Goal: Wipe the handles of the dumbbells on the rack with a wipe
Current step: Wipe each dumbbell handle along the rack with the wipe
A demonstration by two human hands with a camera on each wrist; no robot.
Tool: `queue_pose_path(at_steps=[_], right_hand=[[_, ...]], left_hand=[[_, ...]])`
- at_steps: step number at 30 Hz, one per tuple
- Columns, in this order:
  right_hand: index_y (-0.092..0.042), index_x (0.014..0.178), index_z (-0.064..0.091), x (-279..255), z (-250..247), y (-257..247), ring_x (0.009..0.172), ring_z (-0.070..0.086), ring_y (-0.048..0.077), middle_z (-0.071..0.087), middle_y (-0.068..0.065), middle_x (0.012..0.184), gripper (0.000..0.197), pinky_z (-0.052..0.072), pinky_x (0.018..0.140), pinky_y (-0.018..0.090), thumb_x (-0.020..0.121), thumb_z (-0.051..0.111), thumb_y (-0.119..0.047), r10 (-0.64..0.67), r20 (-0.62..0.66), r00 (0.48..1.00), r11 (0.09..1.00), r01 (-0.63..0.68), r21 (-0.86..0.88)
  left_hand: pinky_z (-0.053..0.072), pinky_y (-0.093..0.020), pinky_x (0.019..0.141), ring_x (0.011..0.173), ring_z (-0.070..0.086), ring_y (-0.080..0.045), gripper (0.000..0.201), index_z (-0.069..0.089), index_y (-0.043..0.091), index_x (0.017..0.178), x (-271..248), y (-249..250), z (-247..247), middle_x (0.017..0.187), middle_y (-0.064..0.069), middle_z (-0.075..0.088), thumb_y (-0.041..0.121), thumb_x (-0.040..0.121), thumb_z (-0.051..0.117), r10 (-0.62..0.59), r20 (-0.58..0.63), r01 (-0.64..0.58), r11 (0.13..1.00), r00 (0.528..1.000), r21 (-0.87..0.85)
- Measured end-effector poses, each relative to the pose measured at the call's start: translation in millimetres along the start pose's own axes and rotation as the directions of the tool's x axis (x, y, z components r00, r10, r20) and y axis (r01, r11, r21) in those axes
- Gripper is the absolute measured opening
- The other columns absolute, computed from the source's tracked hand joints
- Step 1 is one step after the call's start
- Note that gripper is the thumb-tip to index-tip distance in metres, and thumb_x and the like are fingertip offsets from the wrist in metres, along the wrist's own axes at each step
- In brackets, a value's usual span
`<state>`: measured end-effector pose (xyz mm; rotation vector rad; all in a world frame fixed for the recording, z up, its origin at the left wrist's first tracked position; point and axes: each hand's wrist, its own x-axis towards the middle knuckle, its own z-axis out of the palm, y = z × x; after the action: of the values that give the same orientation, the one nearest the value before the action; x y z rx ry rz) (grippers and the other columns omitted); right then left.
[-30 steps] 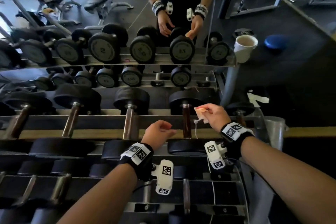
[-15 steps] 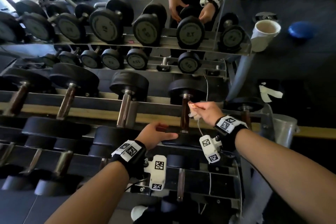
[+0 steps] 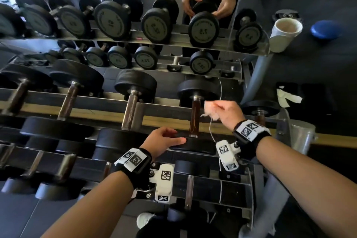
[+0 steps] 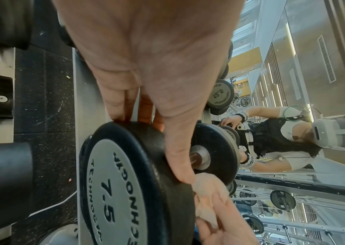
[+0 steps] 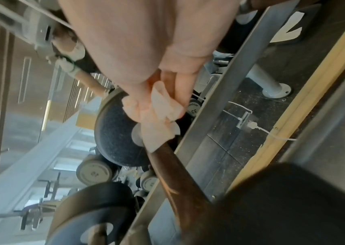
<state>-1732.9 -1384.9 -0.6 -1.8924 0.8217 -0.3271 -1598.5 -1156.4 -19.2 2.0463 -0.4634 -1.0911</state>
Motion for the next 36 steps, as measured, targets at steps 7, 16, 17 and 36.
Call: queue_pose_path(at_steps=[7, 16, 17, 36], right_hand=[[-0.015, 0.124, 0.068, -6, 26, -1, 0.120, 0.060, 0.011, 0.068, -0.001, 0.125, 0.028, 0.040, 0.108, 0.023, 0.098, 0.061, -0.020, 0.018, 0.219, 0.976, 0.997, -0.033, 0.068], [-0.030, 0.104, 0.077, -16, 2, 1, 0.093, 0.068, 0.013, 0.076, -0.004, 0.095, 0.017, 0.051, 0.081, 0.016, 0.096, 0.062, -0.029, 0.052, 0.386, 0.921, 0.999, -0.051, -0.014], [-0.031, 0.109, 0.074, -9, -2, -2, 0.095, 0.068, 0.014, 0.075, -0.007, 0.097, 0.019, 0.050, 0.080, 0.012, 0.098, 0.060, -0.025, 0.023, 0.271, 0.962, 0.999, -0.028, 0.015], [-0.038, 0.110, 0.073, -1, -11, -9, 0.093, 0.069, 0.019, 0.075, -0.008, 0.101, 0.021, 0.052, 0.085, 0.020, 0.098, 0.058, -0.029, -0.067, 0.454, 0.888, 0.964, 0.175, -0.202]], left_hand=[[0.050, -0.033, 0.098, 0.102, 0.064, -0.008, 0.055, 0.066, 0.031, 0.108, -2, 0, 1, 0.108, 0.008, 0.069, 0.052, 0.062, 0.087, 0.004, -0.009, -0.004, 1.000, 1.000, 0.016], [0.051, -0.036, 0.097, 0.104, 0.063, -0.010, 0.052, 0.064, 0.032, 0.109, -5, 1, 2, 0.110, 0.008, 0.068, 0.053, 0.065, 0.084, 0.012, 0.004, -0.012, 0.999, 1.000, 0.039], [0.051, -0.036, 0.097, 0.104, 0.063, -0.010, 0.052, 0.064, 0.032, 0.109, -5, 1, 2, 0.111, 0.008, 0.068, 0.053, 0.065, 0.084, 0.012, 0.006, -0.012, 0.999, 1.000, 0.040], [0.046, -0.024, 0.088, 0.104, 0.061, -0.005, 0.053, 0.064, 0.035, 0.106, -8, 0, 3, 0.108, 0.011, 0.068, 0.055, 0.062, 0.084, -0.008, -0.005, 0.008, 1.000, 1.000, 0.010]])
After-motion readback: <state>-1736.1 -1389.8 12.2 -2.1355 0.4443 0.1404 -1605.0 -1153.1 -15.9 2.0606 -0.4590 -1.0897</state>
